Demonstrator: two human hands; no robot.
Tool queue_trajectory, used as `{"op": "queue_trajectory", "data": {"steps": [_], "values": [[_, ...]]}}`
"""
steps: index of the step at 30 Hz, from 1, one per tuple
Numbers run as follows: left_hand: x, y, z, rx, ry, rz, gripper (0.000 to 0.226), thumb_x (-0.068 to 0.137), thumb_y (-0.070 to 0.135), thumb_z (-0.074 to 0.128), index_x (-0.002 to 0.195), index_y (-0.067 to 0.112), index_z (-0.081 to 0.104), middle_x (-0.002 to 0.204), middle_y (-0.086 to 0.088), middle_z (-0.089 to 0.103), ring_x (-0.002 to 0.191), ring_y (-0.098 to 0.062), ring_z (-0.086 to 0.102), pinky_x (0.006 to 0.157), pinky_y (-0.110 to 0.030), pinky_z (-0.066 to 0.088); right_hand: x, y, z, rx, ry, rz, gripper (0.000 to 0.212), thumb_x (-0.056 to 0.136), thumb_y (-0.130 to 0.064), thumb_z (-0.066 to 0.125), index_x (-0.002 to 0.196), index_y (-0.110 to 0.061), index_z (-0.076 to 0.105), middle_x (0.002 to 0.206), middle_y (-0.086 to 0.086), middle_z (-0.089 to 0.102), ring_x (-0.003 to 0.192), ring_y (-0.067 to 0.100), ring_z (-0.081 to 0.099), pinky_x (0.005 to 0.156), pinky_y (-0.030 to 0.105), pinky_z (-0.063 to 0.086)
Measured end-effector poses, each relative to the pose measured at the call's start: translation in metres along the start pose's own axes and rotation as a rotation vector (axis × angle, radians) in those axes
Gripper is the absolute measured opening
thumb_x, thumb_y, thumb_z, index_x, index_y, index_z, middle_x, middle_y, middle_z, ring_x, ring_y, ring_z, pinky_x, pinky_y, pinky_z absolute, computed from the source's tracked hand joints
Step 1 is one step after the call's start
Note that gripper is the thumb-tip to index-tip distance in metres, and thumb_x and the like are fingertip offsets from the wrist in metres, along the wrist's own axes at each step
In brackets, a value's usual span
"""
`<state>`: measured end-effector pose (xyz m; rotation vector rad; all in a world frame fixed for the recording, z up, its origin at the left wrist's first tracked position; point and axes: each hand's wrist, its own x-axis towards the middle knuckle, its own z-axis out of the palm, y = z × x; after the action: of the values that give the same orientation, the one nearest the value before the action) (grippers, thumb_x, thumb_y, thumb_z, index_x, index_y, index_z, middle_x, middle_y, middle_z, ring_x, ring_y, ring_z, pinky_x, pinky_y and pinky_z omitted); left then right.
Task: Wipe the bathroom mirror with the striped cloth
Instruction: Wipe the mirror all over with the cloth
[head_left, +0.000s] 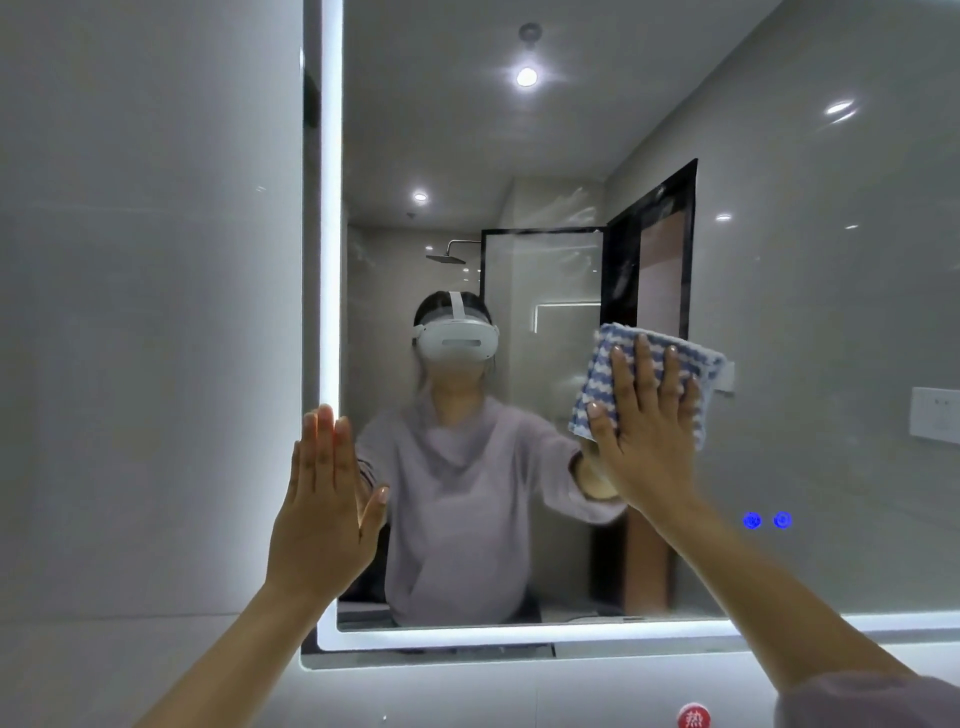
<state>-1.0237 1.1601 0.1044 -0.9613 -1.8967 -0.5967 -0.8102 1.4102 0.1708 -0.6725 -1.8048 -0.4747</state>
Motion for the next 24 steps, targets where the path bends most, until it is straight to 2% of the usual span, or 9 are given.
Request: {"op": "queue_trajectory", "data": {"steps": [3,7,11,14,17,21,24], "values": [[0.000,-0.001,0.003,-0.019,0.013,0.002,0.079,0.093,0.051,0.021,0.148,-0.003,0.010,0.159,-0.018,0.002,0.148,-0.032,0.003,0.121,-0.037,0.005,0.010,-0.035,0.002,-0.017,0.008,-0.067,0.068,0.097,-0.055,0.015,0.153,-0.020,0.000,0.161,0.006,-0.004,0.148,0.031,-0.005,0.118,0.048,-0.008],[0.000,0.000,0.005,-0.035,0.005,-0.009,0.079,0.092,0.052,0.020,0.148,-0.003,0.009,0.159,-0.018,0.001,0.148,-0.032,0.002,0.120,-0.044,0.015,0.022,-0.088,0.000,0.011,0.013,-0.126,0.066,0.098,-0.056,0.010,0.153,-0.021,0.001,0.162,0.009,0.003,0.147,0.033,-0.002,0.118,0.048,-0.008],[0.001,0.000,0.004,-0.053,0.003,-0.013,0.080,0.091,0.055,0.021,0.148,-0.001,0.009,0.159,-0.017,0.003,0.148,-0.032,0.003,0.119,-0.042,0.013,0.026,-0.128,0.002,0.044,0.050,-0.162,0.066,0.099,-0.052,0.020,0.152,-0.022,-0.005,0.160,0.005,-0.006,0.147,0.027,-0.009,0.119,0.047,-0.010],[0.001,-0.001,0.005,-0.064,0.001,-0.018,0.079,0.091,0.055,0.021,0.148,0.000,0.010,0.159,-0.016,0.004,0.147,-0.032,0.005,0.119,-0.042,0.014,0.030,-0.149,0.003,0.054,0.048,-0.204,0.066,0.099,-0.051,0.027,0.152,-0.022,0.001,0.159,0.004,-0.004,0.146,0.024,-0.011,0.119,0.047,-0.008],[0.001,-0.001,0.006,-0.081,-0.002,-0.026,0.079,0.092,0.054,0.021,0.149,0.002,0.008,0.159,-0.015,0.001,0.148,-0.030,0.003,0.120,-0.042,0.014,0.034,-0.168,0.004,0.018,0.001,-0.262,0.065,0.099,-0.052,0.021,0.154,-0.022,0.007,0.161,0.003,-0.002,0.147,0.026,-0.010,0.119,0.048,-0.008],[0.002,-0.001,0.006,-0.098,-0.004,-0.033,0.077,0.093,0.054,0.019,0.150,0.003,0.007,0.160,-0.014,0.000,0.148,-0.028,0.001,0.120,-0.041,0.011,0.038,-0.198,0.005,0.028,-0.027,-0.320,0.063,0.098,-0.052,0.016,0.151,-0.023,-0.004,0.158,0.001,-0.012,0.145,0.026,-0.017,0.117,0.047,-0.014],[0.001,-0.001,0.005,-0.066,-0.009,-0.022,0.076,0.093,0.053,0.017,0.149,0.002,0.010,0.159,-0.015,0.003,0.148,-0.029,0.003,0.121,-0.040,0.010,0.043,-0.222,0.005,0.047,-0.046,-0.357,0.063,0.099,-0.051,0.018,0.149,-0.024,-0.008,0.156,0.000,-0.016,0.145,0.026,-0.017,0.118,0.048,-0.012]]}}
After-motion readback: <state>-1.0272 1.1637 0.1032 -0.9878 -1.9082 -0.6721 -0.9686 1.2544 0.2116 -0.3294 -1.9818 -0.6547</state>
